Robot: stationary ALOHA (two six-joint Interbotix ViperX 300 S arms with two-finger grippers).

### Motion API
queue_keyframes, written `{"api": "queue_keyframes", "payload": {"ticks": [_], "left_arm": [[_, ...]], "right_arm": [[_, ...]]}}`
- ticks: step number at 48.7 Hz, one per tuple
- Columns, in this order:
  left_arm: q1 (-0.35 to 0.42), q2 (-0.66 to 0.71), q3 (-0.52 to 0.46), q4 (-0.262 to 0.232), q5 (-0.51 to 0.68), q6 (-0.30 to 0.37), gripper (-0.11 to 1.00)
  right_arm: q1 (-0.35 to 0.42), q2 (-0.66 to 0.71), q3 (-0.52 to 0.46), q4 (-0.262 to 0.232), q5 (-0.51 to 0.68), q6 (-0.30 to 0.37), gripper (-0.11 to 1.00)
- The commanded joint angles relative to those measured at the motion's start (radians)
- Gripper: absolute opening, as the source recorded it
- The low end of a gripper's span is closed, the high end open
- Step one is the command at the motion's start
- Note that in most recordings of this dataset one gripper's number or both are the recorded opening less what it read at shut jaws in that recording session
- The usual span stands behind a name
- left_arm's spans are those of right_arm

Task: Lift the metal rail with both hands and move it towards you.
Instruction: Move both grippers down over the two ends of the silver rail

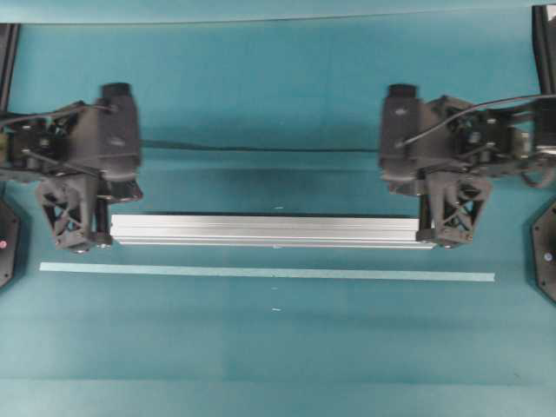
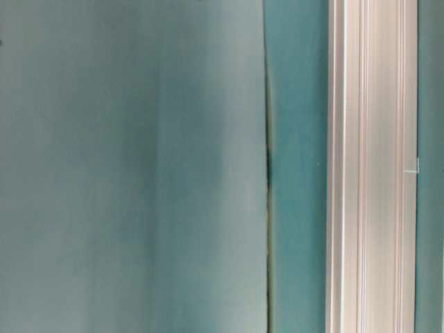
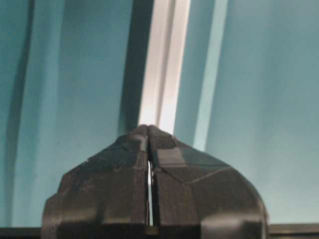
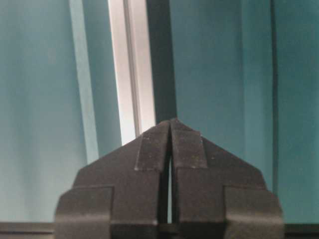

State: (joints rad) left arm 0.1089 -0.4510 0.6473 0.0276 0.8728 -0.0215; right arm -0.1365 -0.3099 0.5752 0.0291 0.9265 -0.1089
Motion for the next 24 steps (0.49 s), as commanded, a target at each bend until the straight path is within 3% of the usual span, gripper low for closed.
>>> {"api": "queue_keyframes", "payload": {"ticks": [1,12,24], "left_arm": [[-0.003,0.025,-0.038,0.003,0.017,0.018,-0.04],[-0.014,0.075,-0.041,0.003,-0.011,0.1,-0.03],[-0.014,0.078,-0.032,0.003,-0.048,0.104,0.02]], "right_arm": [[0.002,0.046,-0.031,-0.002,0.035,-0.011,0.0],[0.002,0.115,-0.048,0.0,0.043,-0.043,0.01],[0.002,0.124,-0.044,0.006,0.041,-0.046,0.1]]}}
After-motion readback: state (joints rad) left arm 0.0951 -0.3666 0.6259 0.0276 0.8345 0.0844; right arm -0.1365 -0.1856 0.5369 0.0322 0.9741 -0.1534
